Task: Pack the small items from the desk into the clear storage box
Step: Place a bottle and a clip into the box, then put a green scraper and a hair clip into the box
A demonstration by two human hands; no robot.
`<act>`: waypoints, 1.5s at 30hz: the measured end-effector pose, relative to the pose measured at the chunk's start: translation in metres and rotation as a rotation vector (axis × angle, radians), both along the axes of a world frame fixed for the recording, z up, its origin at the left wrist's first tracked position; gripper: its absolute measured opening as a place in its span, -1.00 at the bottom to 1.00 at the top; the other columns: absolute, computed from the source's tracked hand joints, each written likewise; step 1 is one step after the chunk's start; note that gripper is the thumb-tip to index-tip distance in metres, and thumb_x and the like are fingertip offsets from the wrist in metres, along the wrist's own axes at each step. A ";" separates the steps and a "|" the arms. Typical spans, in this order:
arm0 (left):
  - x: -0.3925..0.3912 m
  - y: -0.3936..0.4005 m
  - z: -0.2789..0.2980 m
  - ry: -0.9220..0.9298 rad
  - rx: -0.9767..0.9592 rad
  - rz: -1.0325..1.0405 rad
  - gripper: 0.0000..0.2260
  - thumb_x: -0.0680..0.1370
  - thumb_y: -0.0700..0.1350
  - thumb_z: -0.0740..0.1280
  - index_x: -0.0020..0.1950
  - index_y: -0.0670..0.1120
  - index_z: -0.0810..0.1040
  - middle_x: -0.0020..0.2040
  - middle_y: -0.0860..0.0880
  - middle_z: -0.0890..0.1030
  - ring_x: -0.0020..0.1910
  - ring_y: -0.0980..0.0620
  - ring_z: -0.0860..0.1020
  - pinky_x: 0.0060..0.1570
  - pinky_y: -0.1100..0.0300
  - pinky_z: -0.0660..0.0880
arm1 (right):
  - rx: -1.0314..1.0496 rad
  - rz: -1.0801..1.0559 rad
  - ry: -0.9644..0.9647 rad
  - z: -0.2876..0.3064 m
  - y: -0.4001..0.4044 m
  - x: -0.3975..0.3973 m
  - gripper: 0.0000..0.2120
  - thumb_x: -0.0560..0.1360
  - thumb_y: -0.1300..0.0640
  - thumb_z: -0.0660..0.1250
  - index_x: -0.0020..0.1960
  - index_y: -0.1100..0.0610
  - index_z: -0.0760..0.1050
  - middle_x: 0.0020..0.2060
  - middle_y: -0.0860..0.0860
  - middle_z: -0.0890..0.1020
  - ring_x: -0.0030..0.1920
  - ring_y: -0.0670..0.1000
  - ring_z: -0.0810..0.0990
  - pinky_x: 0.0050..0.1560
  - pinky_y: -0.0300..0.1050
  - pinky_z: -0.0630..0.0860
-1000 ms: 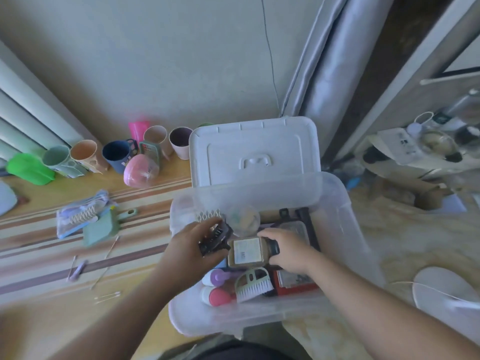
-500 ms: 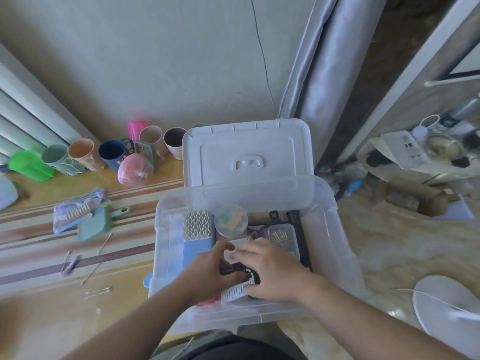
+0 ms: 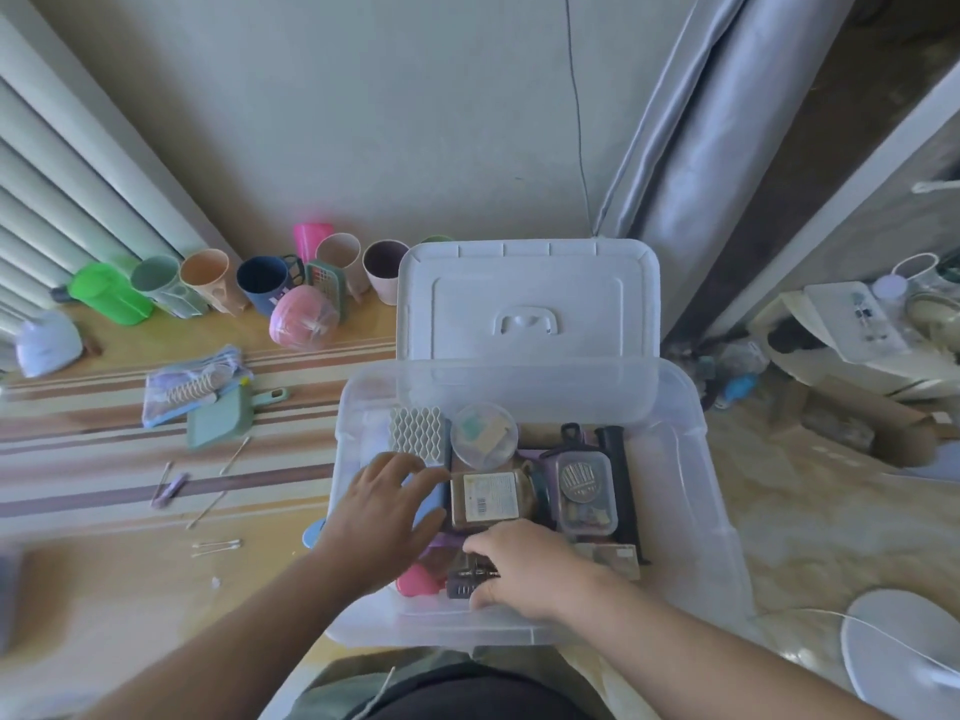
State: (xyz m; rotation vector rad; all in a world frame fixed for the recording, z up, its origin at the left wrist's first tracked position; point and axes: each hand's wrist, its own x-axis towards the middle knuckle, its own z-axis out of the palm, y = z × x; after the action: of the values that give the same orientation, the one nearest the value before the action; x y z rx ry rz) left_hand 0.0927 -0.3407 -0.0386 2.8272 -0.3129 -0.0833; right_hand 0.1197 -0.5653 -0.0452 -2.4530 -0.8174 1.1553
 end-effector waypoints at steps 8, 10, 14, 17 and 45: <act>-0.024 0.003 -0.006 -0.053 0.080 -0.096 -0.72 0.47 0.17 0.34 0.13 0.12 0.60 0.09 0.05 0.56 0.15 -0.08 0.51 0.18 -0.02 0.49 | 0.026 0.047 -0.090 -0.007 -0.006 0.006 -0.46 0.52 -0.20 0.48 0.44 -0.08 0.49 0.25 -0.07 0.52 0.31 0.05 0.43 0.23 0.03 0.49; -0.027 0.002 -0.011 0.006 0.129 -0.121 -0.69 0.43 0.20 0.39 0.14 0.14 0.58 0.14 0.04 0.56 0.19 -0.10 0.50 0.22 -0.05 0.49 | 0.045 0.017 -0.207 -0.007 -0.011 0.002 -0.43 0.56 -0.14 0.45 0.52 -0.12 0.37 0.35 -0.09 0.42 0.37 0.01 0.35 0.30 0.01 0.46; -0.024 0.001 -0.004 0.071 0.090 -0.120 -0.69 0.45 0.19 0.37 0.17 0.21 0.57 0.22 0.05 0.55 0.25 -0.06 0.48 0.23 -0.01 0.52 | 0.150 -0.228 -0.226 -0.005 -0.014 0.002 -0.19 0.59 0.01 0.39 0.61 -0.32 -0.05 0.40 -0.13 0.27 0.27 -0.01 0.48 0.03 -0.08 0.58; -0.016 0.012 0.012 0.043 -0.163 0.005 -0.68 0.51 0.11 0.35 0.26 0.16 0.55 0.29 0.03 0.48 0.32 -0.05 0.42 0.28 0.06 0.43 | 0.218 -0.326 -0.216 0.001 -0.003 0.009 -0.18 0.61 0.01 0.35 0.64 -0.32 -0.10 0.45 -0.14 0.28 0.31 0.00 0.49 0.09 -0.06 0.56; 0.115 0.423 -0.118 0.428 0.005 0.381 -0.47 0.54 0.08 0.33 0.51 0.16 0.33 0.40 -0.08 0.46 0.35 -0.20 0.43 0.24 -0.09 0.47 | -0.165 -0.047 -0.258 -0.108 0.442 0.143 -0.28 0.58 -0.06 0.40 0.65 -0.04 0.18 0.55 0.02 0.31 0.38 0.27 0.41 0.39 0.14 0.41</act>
State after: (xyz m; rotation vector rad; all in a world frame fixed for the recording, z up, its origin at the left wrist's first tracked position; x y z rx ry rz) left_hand 0.2073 0.0827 -0.1562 2.7233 0.3174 -0.5912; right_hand 0.2627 -0.1230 -0.1531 -2.7840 -0.7537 0.9355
